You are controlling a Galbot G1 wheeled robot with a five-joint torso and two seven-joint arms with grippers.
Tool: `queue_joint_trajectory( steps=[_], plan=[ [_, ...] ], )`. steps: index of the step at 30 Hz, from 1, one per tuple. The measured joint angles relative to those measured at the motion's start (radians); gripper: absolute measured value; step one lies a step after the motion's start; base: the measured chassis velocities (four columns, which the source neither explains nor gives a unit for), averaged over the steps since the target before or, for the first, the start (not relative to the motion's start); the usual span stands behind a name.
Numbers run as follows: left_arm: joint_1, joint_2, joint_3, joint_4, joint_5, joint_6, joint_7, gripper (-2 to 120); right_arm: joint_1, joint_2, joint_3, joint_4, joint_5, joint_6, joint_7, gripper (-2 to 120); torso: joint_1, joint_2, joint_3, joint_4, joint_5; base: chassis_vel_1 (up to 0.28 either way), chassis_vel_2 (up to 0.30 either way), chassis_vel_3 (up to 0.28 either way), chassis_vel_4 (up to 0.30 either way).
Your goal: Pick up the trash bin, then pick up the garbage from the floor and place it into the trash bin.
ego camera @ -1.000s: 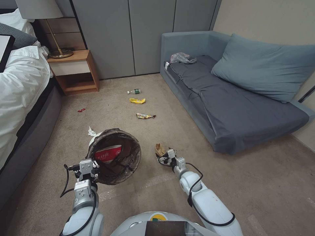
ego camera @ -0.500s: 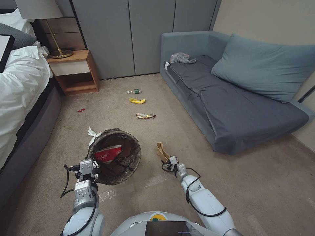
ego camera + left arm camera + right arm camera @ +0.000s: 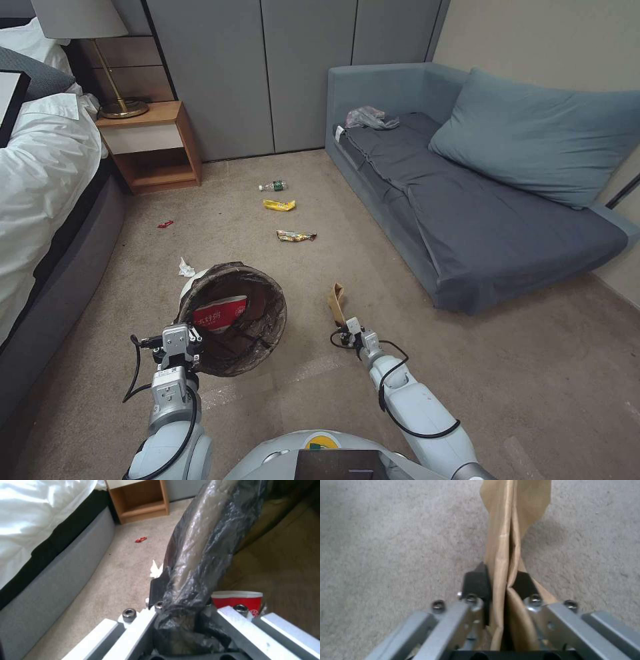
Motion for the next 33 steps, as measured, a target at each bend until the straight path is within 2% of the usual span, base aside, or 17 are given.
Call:
queue_joint_trajectory(
  steps=[1,3,10,15,18,20,23,24,26,27,30,33],
  plan=[
    [0.000,0.000,0.000,0.000,0.000,0.000,0.000,0,0.000,0.000,0.000,0.000,0.000,0.000,0.000,9,0.000,0.000,0.000,0.0000,0.0000,0.000,0.000,0.000,0.000],
    [-0.002,0.000,0.002,0.000,0.001,0.000,0.000,0,-0.004,-0.002,0.003,0.009,-0.001,0.005,0.001,0,0.000,0.000,0.000,0.0001,0.0000,0.000,0.000,0.000,0.000],
    [-0.004,0.000,0.003,0.003,0.002,0.000,0.000,0,-0.009,-0.006,0.005,0.032,-0.002,0.014,0.007,0,0.000,0.000,0.000,0.0001,0.0000,0.000,0.000,0.000,0.000],
    [-0.005,0.001,0.004,0.008,0.002,0.000,0.001,0,-0.024,-0.012,0.006,0.109,0.004,0.029,0.015,0,0.000,0.000,0.000,0.0001,-0.0001,0.000,0.000,0.000,0.000],
    [-0.008,0.003,0.008,0.015,0.000,0.002,0.002,0,-0.043,-0.022,0.000,0.252,0.040,0.078,0.012,0,0.000,0.000,0.000,0.0000,-0.0001,0.000,0.000,0.000,0.000],
    [-0.008,0.003,0.010,0.016,0.000,0.003,0.003,0,-0.047,-0.025,-0.002,0.295,0.057,0.091,0.006,0,0.000,0.000,0.000,0.0001,-0.0001,0.000,0.000,0.000,0.000],
    [-0.010,0.005,0.016,0.026,-0.004,0.005,0.004,0,-0.057,-0.037,-0.009,0.491,0.140,0.137,-0.050,0,0.000,0.000,0.000,0.0002,-0.0002,0.000,0.000,0.000,0.000],
    [-0.010,0.005,0.016,0.026,-0.004,0.005,0.004,0,-0.057,-0.037,-0.009,0.491,0.140,0.137,-0.050,0,0.000,0.000,0.000,0.0002,-0.0002,0.000,0.000,0.000,0.000],
    [-0.009,0.006,0.020,0.030,-0.007,0.007,0.006,0,-0.056,-0.050,-0.019,0.670,0.224,0.151,-0.109,0,0.000,0.000,0.000,0.0001,-0.0002,0.000,0.000,0.000,0.000],
    [-0.009,0.006,0.020,0.030,-0.007,0.007,0.006,0,-0.056,-0.050,-0.019,0.670,0.224,0.151,-0.109,0,0.000,0.000,0.000,0.0001,-0.0002,0.000,0.000,0.000,0.000],
    [-0.009,0.008,0.026,0.034,-0.010,0.008,0.006,0,-0.050,-0.080,-0.054,0.831,0.313,0.152,-0.185,0,0.000,0.000,0.000,0.0002,-0.0003,0.000,0.000,0.000,0.000],
    [-0.009,0.008,0.029,0.035,-0.011,0.009,0.006,0,-0.056,-0.113,-0.102,0.897,0.351,0.151,-0.228,0,0.000,0.000,0.000,0.0001,-0.0002,0.000,0.000,0.000,0.000]
  ],
)
